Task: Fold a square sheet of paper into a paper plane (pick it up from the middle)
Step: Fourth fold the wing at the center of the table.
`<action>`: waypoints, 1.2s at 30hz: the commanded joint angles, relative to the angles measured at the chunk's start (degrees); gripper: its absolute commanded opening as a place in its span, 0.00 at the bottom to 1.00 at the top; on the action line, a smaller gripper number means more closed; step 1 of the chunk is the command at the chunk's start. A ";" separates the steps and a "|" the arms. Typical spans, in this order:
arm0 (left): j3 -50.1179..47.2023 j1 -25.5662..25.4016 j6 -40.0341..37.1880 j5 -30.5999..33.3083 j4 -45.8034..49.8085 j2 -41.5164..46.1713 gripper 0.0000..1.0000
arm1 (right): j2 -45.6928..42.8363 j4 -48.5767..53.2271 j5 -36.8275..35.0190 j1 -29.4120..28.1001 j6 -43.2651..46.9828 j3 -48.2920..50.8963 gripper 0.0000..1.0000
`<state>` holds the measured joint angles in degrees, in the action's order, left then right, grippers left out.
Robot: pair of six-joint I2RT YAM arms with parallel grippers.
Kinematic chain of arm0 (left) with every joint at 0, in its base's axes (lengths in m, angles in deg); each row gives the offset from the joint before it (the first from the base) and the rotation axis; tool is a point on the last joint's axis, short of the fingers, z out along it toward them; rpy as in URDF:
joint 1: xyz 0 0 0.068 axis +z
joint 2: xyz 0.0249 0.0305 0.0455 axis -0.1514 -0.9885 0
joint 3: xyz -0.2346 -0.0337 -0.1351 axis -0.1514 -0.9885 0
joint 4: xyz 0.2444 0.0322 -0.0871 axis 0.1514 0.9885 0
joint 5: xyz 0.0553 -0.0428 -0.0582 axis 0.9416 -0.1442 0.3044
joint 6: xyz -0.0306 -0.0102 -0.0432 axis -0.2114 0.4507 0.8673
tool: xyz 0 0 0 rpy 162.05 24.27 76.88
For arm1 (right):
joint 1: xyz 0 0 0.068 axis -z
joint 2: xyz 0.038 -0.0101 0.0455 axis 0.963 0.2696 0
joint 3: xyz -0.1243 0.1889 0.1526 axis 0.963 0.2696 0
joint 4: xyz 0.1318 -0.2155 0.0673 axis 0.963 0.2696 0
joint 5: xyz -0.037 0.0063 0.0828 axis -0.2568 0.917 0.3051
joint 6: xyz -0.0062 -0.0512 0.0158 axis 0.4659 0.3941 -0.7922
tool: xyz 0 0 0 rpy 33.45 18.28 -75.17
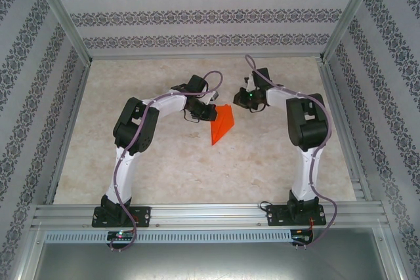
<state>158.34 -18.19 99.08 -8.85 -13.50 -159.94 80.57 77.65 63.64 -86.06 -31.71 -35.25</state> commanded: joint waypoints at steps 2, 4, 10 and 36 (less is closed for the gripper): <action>-2.78 0.24 0.73 1.39 5.25 -1.44 0.09 | -3.71 -7.72 5.97 -2.60 -5.24 6.89 0.07; -3.05 0.26 0.92 1.11 4.78 -1.05 0.09 | -4.28 -9.37 6.92 -3.45 -6.53 8.87 0.07; -3.12 0.26 1.17 0.67 4.58 -0.29 0.08 | -2.41 -11.07 8.37 -5.87 -7.81 10.04 0.07; -3.14 0.37 4.89 -2.52 2.02 6.86 0.19 | 2.19 -5.46 4.94 -8.07 -3.59 9.76 0.06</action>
<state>156.44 -18.06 102.36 -10.07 -12.23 -157.03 80.90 67.47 71.07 -93.12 -37.18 -26.11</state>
